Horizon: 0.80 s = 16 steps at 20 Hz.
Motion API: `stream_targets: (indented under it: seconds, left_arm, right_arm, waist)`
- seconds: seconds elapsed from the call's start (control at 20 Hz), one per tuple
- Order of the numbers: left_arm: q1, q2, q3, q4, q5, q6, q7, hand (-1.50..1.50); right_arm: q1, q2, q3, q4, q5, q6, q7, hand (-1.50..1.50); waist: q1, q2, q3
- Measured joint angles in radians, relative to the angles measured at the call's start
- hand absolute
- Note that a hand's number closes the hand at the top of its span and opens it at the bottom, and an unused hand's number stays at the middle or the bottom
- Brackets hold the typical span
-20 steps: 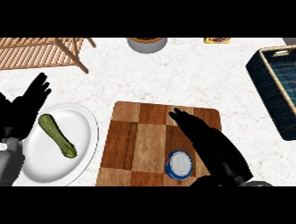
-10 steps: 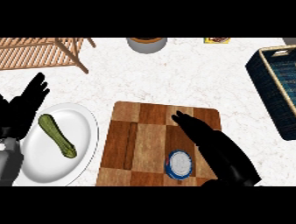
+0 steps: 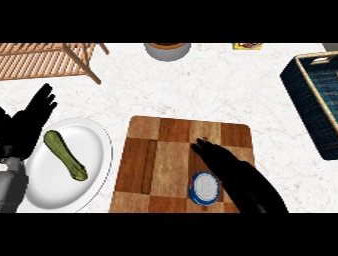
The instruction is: Pick the can from the cutting board and place it in the basket
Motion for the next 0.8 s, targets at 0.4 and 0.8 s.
stream_targets:
  seconds: [0.4, 0.8]
  left_arm:
    - [-0.011, -0.020, 0.028, -0.010, -0.016, -0.019, 0.018, 0.00]
    - [-0.014, -0.038, 0.030, -0.024, -0.041, -0.017, 0.036, 0.00]
  right_arm:
    - [-0.011, 0.051, 0.020, 0.069, 0.108, -0.005, -0.001, -1.50]
    - [-0.038, 0.037, 0.048, 0.168, 0.205, -0.024, -0.096, 1.50]
  waist:
    - [0.001, 0.000, 0.000]
    - [0.002, -0.003, -0.002]
